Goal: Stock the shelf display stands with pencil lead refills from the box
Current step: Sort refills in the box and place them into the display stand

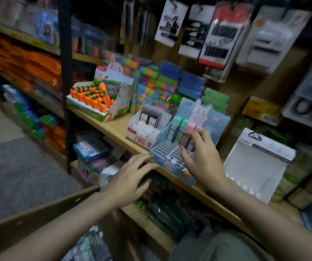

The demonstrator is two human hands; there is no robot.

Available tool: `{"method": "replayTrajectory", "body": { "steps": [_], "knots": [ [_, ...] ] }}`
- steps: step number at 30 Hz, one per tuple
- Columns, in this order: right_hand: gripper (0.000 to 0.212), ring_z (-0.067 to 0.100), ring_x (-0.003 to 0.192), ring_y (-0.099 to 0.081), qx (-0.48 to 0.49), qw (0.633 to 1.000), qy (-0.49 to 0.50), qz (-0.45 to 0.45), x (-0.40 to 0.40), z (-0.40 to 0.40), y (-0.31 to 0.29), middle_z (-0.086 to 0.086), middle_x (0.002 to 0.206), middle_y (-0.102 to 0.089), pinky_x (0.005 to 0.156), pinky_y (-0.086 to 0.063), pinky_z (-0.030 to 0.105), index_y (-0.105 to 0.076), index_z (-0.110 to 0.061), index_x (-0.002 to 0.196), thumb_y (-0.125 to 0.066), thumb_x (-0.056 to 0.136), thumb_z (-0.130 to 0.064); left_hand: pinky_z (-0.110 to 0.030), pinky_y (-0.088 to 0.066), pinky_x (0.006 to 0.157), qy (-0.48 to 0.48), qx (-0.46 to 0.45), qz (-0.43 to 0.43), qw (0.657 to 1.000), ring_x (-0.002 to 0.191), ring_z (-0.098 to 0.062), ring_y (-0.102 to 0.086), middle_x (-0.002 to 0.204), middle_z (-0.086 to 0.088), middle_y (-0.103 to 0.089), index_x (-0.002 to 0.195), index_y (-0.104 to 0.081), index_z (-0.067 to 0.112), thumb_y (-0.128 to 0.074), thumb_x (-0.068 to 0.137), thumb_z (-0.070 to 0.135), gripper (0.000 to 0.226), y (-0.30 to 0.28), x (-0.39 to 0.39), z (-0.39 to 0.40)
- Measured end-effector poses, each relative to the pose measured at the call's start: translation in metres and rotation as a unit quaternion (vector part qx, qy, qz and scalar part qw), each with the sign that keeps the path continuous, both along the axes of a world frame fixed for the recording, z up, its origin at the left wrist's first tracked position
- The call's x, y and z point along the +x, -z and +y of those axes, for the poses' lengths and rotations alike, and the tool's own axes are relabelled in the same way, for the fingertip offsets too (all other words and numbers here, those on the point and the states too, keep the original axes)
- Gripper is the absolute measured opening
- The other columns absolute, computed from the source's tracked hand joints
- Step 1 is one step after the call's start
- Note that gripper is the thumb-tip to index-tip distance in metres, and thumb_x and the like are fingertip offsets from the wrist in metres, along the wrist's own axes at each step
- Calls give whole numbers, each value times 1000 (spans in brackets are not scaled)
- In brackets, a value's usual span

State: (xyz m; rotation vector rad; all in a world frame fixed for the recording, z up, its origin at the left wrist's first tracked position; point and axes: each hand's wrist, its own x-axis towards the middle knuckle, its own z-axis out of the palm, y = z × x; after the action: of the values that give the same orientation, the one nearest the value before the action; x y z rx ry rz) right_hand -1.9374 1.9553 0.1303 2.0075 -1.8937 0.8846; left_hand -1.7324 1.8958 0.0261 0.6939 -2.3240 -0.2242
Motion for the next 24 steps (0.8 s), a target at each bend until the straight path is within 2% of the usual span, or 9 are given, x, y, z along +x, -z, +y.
{"method": "replayTrajectory", "body": {
  "steps": [2, 4, 7, 10, 13, 15, 18, 21, 24],
  "knots": [
    [12, 3, 80, -60, 92, 991, -94, -18, 34, 4, 17, -5, 94, -67, 76, -49, 24, -70, -22, 98, -67, 86, -22, -29, -43, 98, -47, 87, 16, 995, 112, -18, -55, 117, -2, -62, 113, -65, 15, -63, 88, 18, 25, 16, 22, 6],
    [7, 0, 77, -61, 219, 957, -188, 1, 70, 3, 42, -9, 85, -72, 75, -50, 24, -72, -26, 88, -66, 86, -26, -29, -47, 88, -109, 205, 1, 973, 100, -19, -62, 104, -3, -68, 104, -68, 14, -64, 86, 14, 19, 39, 50, 12],
    [13, 13, 91, -66, 373, 885, -268, 71, 116, -3, 95, -3, 95, -74, 81, -49, 27, -73, -21, 94, -62, 89, -28, -31, -48, 88, -238, 365, -20, 900, 100, -23, -64, 105, -8, -70, 104, -68, 12, -63, 87, 11, 18, 93, 100, 25],
    [19, 21, 103, -65, 482, 835, -256, 76, 146, -10, 163, 6, 107, -72, 80, -45, 24, -72, -15, 103, -59, 92, -24, -30, -47, 87, -382, 466, 39, 797, 104, -28, -64, 107, -12, -71, 102, -69, 9, -62, 89, 8, 15, 151, 141, 51],
    [35, 25, 117, -58, 531, 816, -222, 52, 164, -15, 229, 12, 128, -62, 90, -44, 25, -62, -13, 126, -59, 93, -26, -29, -46, 82, -461, 506, 73, 725, 105, -31, -64, 108, -15, -70, 104, -68, 7, -58, 91, 9, 17, 200, 159, 76],
    [45, 27, 126, -51, 553, 807, -208, 24, 172, -15, 264, 15, 140, -50, 98, -41, 25, -53, -12, 136, -59, 94, -26, -24, -44, 81, -483, 526, 78, 695, 109, -28, -62, 114, -12, -68, 113, -65, 9, -59, 92, 14, 22, 224, 160, 89],
    [54, 28, 137, -37, 583, 790, -188, 4, 182, -14, 308, 14, 150, -34, 109, -33, 25, -39, -9, 146, -56, 97, -24, -28, -45, 96, -475, 510, 38, 716, 118, -26, -56, 126, -12, -61, 126, -59, 9, -59, 92, 15, 35, 253, 154, 97],
    [55, 26, 133, -41, 579, 800, -153, -39, 192, -21, 338, 10, 150, -35, 108, -35, 27, -38, -13, 147, -57, 97, -22, -30, -22, 116, -443, 475, -24, 760, 141, -24, -28, 153, -9, -34, 143, -44, 15, -56, 94, 20, 50, 273, 146, 93],
    [47, 22, 126, -49, 538, 831, -124, -64, 205, -30, 359, 10, 145, -44, 102, -37, 24, -44, -15, 144, -53, 99, -23, -31, -7, 119, -400, 441, -87, 798, 149, -22, -5, 163, -2, -8, 152, -28, 24, -48, 99, 30, 57, 291, 141, 81]
  ]
}}
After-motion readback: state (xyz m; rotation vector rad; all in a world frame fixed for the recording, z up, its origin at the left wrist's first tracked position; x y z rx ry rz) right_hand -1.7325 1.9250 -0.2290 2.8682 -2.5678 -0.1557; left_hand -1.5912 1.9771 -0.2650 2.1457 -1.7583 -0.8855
